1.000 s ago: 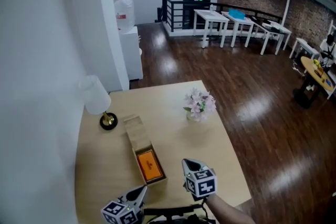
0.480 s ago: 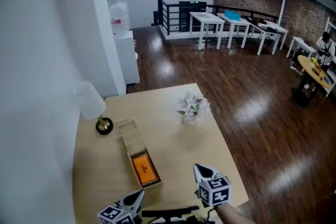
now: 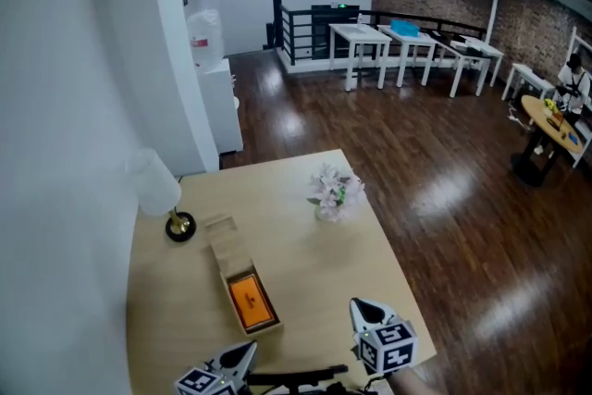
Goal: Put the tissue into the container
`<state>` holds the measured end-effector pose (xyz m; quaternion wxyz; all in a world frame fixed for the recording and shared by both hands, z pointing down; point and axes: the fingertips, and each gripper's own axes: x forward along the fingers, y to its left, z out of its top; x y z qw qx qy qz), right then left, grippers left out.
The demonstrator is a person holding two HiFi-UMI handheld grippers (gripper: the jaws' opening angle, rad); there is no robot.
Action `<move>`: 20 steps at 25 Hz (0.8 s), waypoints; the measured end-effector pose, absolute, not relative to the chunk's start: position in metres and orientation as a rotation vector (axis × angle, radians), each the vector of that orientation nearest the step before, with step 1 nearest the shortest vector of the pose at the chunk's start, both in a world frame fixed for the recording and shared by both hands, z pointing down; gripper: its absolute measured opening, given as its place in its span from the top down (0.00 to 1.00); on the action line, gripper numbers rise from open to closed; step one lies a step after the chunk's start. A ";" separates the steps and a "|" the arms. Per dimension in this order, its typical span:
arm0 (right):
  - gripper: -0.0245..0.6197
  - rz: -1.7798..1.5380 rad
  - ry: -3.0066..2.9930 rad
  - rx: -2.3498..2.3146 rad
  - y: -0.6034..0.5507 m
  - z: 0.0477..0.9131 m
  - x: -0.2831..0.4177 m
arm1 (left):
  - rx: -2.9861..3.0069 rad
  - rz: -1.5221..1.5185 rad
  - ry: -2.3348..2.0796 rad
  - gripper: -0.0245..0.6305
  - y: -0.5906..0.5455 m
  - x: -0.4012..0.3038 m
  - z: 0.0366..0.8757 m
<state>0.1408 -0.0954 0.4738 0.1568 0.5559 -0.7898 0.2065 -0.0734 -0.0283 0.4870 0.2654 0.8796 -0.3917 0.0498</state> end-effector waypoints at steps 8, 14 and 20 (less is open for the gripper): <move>0.96 0.554 -2.265 1.559 -0.089 0.474 0.135 | 2.390 0.163 -1.031 0.96 -0.025 -0.066 0.490; 0.96 0.546 -2.269 1.537 -0.086 0.476 0.131 | 2.394 0.167 -1.024 0.96 -0.022 -0.066 0.490; 0.96 0.494 -2.278 1.536 -0.091 0.471 0.128 | 2.405 0.151 -1.008 0.96 -0.028 -0.063 0.481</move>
